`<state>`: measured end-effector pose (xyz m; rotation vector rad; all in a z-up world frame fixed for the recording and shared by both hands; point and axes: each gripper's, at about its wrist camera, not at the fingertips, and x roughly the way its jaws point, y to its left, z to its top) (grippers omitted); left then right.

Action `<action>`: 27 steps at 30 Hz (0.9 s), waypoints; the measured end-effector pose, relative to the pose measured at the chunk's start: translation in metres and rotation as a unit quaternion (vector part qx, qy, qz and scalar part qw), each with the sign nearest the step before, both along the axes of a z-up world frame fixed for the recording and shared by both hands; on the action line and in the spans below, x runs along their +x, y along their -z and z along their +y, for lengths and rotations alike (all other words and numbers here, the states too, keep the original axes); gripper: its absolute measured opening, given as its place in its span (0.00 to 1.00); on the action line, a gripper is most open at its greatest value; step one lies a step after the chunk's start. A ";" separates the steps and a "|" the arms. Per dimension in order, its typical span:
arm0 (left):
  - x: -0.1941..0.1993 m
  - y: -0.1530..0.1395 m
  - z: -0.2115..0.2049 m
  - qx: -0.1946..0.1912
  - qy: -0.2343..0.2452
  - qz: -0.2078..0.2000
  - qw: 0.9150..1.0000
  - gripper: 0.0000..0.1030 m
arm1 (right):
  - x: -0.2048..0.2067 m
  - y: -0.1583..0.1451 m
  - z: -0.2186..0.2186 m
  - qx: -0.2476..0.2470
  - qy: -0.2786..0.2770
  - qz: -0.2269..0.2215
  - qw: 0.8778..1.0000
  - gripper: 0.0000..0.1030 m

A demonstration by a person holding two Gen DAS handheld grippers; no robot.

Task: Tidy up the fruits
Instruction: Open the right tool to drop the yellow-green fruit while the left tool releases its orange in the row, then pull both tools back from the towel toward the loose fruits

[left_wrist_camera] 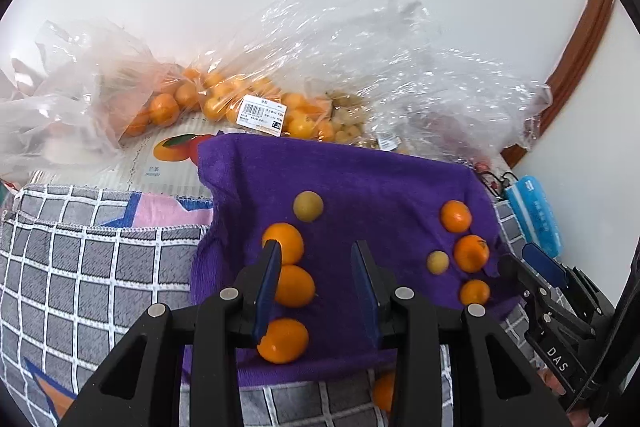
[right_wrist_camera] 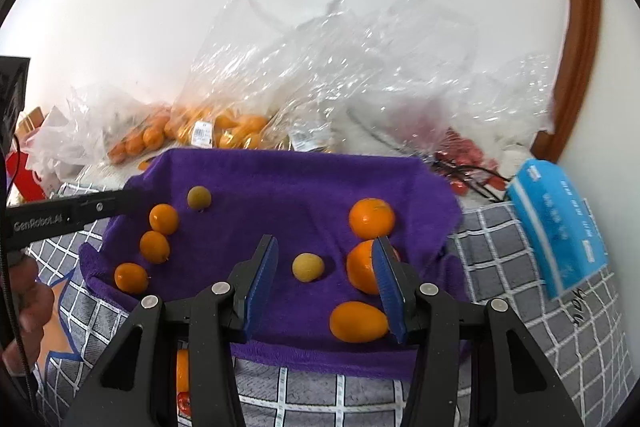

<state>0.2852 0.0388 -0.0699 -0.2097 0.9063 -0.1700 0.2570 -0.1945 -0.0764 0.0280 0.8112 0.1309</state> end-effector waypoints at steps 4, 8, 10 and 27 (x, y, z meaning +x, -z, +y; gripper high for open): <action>-0.014 -0.006 -0.001 0.000 -0.003 -0.004 1.000 0.33 | -0.012 -0.009 0.001 0.003 -0.004 0.012 1.000 0.45; -0.029 -0.012 -0.001 0.001 -0.001 -0.009 1.000 0.33 | -0.026 -0.014 0.006 0.005 -0.009 0.020 1.000 0.43; -0.038 -0.016 -0.002 0.005 0.000 -0.014 1.000 0.33 | -0.033 -0.016 0.008 0.009 -0.010 0.026 1.000 0.43; -0.104 -0.037 0.008 0.006 0.005 -0.023 1.000 0.33 | -0.086 -0.041 0.010 0.029 -0.009 0.021 0.999 0.43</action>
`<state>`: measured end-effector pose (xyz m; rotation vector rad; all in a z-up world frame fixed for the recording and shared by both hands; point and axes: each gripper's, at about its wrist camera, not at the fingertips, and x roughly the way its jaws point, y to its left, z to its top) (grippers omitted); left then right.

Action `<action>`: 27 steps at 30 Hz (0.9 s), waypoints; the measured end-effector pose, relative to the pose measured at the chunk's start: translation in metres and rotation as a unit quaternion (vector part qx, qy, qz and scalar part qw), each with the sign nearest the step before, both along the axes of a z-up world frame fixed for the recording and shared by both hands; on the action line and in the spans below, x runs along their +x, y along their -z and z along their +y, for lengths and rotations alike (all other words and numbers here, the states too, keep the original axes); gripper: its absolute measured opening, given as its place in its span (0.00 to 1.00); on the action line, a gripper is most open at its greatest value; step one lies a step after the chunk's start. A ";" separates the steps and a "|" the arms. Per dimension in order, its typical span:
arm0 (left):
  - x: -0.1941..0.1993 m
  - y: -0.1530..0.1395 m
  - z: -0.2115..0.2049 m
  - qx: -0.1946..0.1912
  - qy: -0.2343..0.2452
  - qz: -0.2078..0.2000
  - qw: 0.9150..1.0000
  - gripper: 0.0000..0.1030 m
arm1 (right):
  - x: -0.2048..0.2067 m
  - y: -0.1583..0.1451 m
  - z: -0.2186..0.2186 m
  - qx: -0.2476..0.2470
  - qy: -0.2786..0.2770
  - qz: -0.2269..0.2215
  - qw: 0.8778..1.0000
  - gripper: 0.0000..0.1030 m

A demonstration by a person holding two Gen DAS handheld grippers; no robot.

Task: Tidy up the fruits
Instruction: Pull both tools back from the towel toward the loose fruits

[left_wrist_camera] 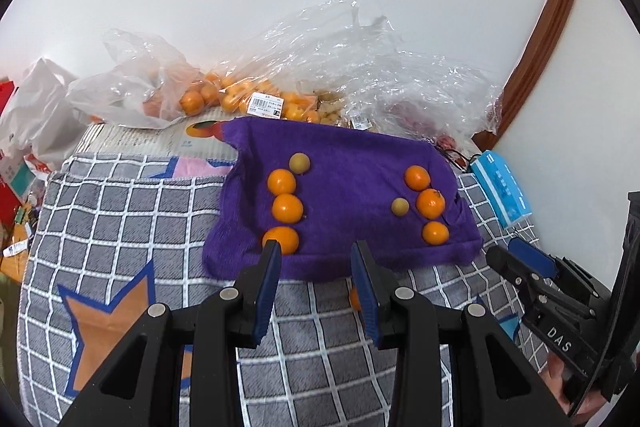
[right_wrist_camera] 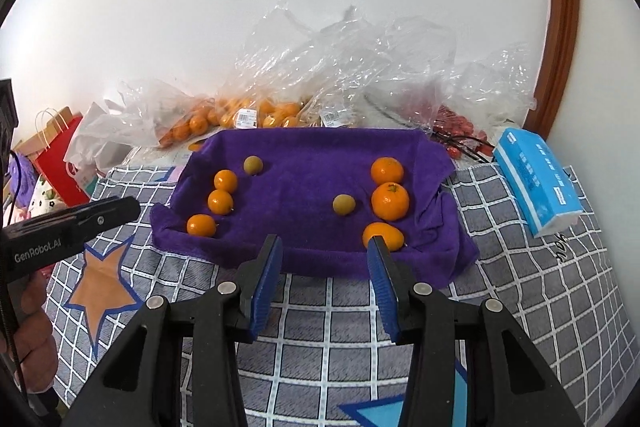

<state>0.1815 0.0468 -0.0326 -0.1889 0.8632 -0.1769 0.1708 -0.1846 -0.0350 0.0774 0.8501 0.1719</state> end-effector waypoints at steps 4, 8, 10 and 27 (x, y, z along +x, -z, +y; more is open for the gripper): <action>-0.013 -0.005 0.005 0.003 -0.006 -0.005 1.000 0.33 | -0.009 -0.003 -0.003 0.008 0.004 0.001 1.000 0.43; -0.025 -0.005 0.010 0.000 -0.006 -0.005 1.000 0.33 | -0.017 -0.004 -0.003 0.009 0.006 -0.006 1.000 0.43; -0.030 -0.004 0.013 -0.001 -0.007 -0.009 1.000 0.33 | -0.023 -0.004 -0.001 0.004 0.006 -0.014 1.000 0.43; -0.053 0.015 0.032 -0.001 -0.012 -0.005 1.000 0.39 | -0.035 0.027 0.026 0.002 -0.017 0.004 1.000 0.42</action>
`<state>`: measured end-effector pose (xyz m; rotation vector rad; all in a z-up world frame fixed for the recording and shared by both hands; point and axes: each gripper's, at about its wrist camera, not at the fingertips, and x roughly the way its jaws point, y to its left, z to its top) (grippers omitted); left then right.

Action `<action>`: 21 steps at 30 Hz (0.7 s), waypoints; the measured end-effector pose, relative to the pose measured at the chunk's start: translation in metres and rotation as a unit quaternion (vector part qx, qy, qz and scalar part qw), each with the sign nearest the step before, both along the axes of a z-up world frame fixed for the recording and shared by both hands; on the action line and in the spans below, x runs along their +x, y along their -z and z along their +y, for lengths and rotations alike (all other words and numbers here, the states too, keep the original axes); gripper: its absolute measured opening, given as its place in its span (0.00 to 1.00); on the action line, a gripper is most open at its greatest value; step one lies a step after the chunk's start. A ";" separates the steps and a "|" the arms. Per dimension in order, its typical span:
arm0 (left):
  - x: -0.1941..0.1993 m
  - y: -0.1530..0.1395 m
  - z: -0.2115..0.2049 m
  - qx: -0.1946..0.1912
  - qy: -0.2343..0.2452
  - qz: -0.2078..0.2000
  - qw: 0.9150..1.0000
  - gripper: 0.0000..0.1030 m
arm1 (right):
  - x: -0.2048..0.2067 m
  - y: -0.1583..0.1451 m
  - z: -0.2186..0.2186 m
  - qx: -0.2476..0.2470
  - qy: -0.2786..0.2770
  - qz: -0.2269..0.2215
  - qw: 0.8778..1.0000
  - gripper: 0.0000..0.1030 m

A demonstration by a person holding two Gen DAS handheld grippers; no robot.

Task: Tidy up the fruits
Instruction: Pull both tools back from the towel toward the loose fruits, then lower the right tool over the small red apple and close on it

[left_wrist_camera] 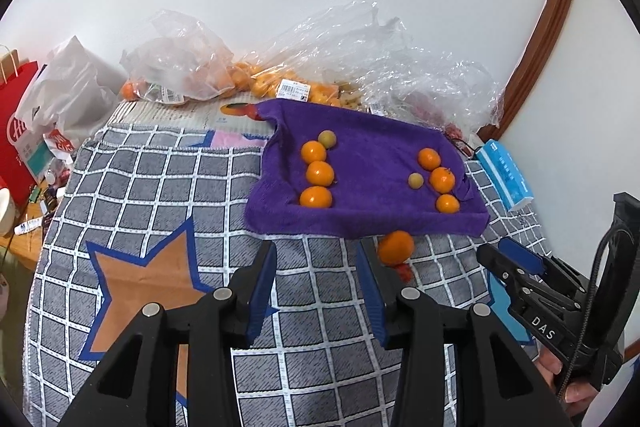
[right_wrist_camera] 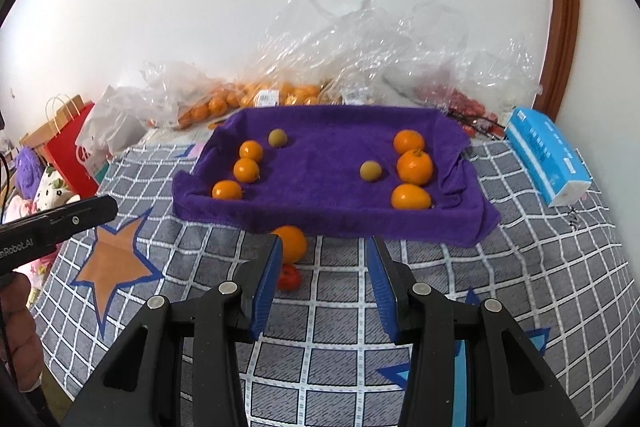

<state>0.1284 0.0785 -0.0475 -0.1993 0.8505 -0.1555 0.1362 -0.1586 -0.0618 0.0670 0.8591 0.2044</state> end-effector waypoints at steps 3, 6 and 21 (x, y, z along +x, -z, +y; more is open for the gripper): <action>0.000 0.006 0.002 0.001 0.002 0.008 1.000 0.39 | 0.000 0.007 0.003 0.001 -0.002 0.006 1.000 0.41; 0.002 0.010 0.004 0.003 0.004 0.013 1.000 0.39 | 0.001 0.013 0.007 -0.001 -0.002 0.011 1.000 0.38; 0.018 0.031 0.015 -0.006 0.007 0.033 0.999 0.42 | 0.021 0.046 0.016 -0.002 -0.004 0.042 0.999 0.38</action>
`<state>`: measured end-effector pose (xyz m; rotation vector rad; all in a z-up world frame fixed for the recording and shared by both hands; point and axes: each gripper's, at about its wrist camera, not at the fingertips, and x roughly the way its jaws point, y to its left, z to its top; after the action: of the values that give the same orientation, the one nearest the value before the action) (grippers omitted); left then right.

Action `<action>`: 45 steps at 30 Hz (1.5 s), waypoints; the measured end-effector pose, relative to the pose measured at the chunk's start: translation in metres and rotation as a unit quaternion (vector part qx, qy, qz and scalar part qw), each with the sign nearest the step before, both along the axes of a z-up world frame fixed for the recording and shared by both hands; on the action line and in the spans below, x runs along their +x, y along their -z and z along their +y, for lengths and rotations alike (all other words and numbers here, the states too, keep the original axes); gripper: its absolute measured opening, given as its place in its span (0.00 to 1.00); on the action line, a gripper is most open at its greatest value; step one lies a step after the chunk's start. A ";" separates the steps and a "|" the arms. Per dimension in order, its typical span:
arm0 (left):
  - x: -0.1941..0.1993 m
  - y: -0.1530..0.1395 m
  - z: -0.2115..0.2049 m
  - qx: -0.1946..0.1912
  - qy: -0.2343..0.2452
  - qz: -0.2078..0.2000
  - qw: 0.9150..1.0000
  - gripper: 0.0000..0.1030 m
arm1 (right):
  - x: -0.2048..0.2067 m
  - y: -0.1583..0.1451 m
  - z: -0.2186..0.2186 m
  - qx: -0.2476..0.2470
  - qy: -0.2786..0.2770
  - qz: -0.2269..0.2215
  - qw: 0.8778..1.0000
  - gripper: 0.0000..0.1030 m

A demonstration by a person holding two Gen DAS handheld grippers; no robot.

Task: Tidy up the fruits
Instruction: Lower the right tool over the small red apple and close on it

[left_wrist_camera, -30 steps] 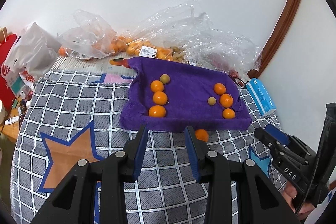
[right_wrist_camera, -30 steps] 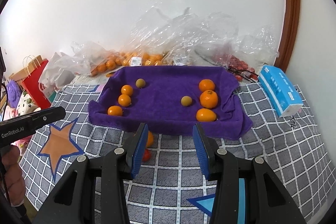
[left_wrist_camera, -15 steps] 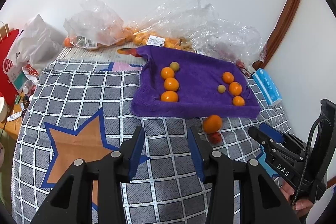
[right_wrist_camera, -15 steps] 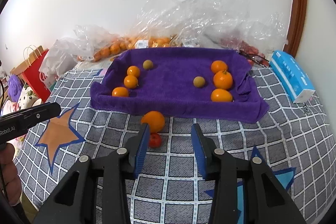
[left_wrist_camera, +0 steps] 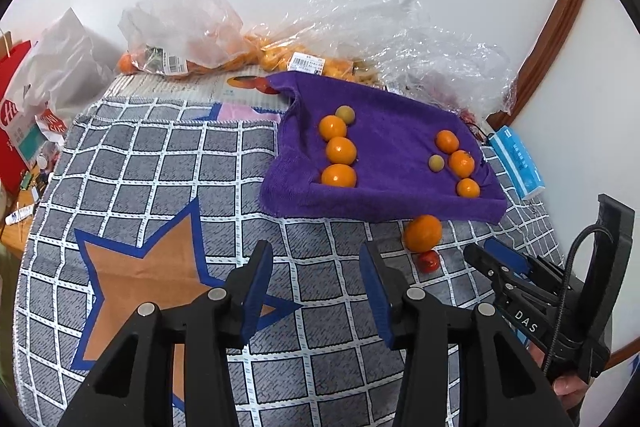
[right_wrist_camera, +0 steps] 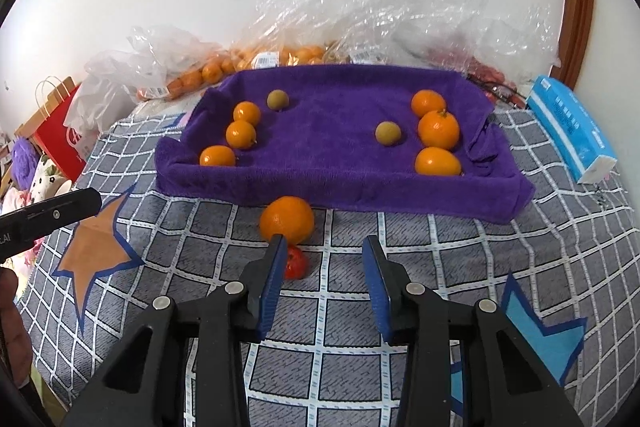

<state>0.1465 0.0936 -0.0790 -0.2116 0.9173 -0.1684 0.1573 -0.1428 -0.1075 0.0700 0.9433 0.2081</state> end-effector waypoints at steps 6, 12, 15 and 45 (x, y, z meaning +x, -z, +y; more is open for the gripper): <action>0.008 0.011 0.004 -0.001 0.000 0.013 1.000 0.42 | 0.008 0.016 0.010 0.004 -0.014 0.019 1.000 0.38; 0.015 0.021 0.009 -0.001 -0.005 0.027 1.000 0.42 | 0.014 0.032 0.023 0.006 -0.028 0.038 0.999 0.37; 0.016 0.024 0.009 0.000 -0.003 0.031 1.000 0.42 | 0.015 0.037 0.027 0.007 -0.035 0.044 0.998 0.36; 0.013 0.032 -0.021 -0.004 0.022 0.043 0.999 0.42 | 0.000 0.025 0.004 0.001 -0.021 0.024 0.999 0.23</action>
<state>0.1593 0.0729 -0.1108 -0.2072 1.0083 -0.2050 0.1573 -0.1393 -0.1329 0.0581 0.9937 0.2463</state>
